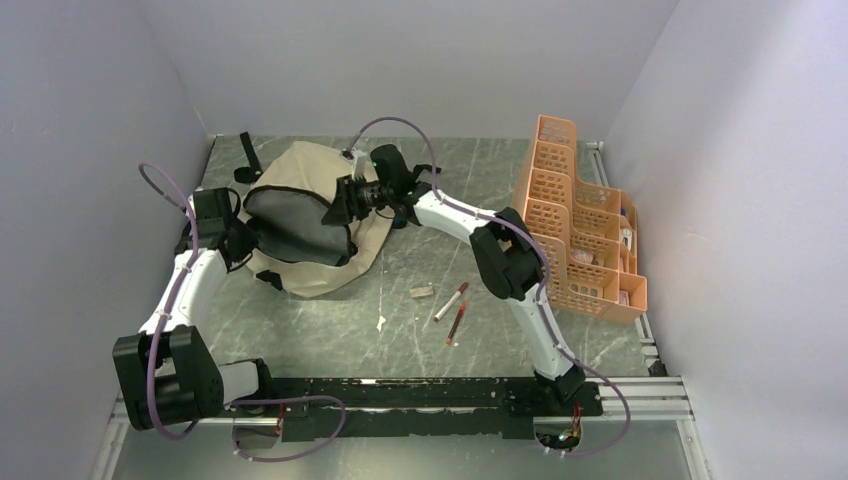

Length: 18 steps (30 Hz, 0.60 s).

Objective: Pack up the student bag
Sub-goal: Adjust the student bag at the center of the board.

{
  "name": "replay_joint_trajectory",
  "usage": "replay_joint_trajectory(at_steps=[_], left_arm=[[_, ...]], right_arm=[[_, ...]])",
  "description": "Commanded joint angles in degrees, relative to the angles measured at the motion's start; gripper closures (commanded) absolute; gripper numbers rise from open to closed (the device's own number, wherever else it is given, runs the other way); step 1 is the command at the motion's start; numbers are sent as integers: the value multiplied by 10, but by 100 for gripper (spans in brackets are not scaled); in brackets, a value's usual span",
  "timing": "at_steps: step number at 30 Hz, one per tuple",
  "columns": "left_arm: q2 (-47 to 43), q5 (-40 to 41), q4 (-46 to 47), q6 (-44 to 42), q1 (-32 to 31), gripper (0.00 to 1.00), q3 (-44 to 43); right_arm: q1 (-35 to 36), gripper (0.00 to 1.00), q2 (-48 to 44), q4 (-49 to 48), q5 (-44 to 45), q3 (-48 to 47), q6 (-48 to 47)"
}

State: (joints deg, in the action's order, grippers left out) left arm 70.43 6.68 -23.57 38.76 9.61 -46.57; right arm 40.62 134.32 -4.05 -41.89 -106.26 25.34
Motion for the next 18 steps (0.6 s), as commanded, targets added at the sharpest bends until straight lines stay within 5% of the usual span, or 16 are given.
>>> replay_joint_trajectory(at_steps=[1,18], left_arm=[[-14,-16,-15,-10,5,95,-19],[-83,-24,-68,-7,5,95,20]], right_arm=[[24,55,-51,-11,-30,21,-18],[73,42,-119,33,6,81,-89]])
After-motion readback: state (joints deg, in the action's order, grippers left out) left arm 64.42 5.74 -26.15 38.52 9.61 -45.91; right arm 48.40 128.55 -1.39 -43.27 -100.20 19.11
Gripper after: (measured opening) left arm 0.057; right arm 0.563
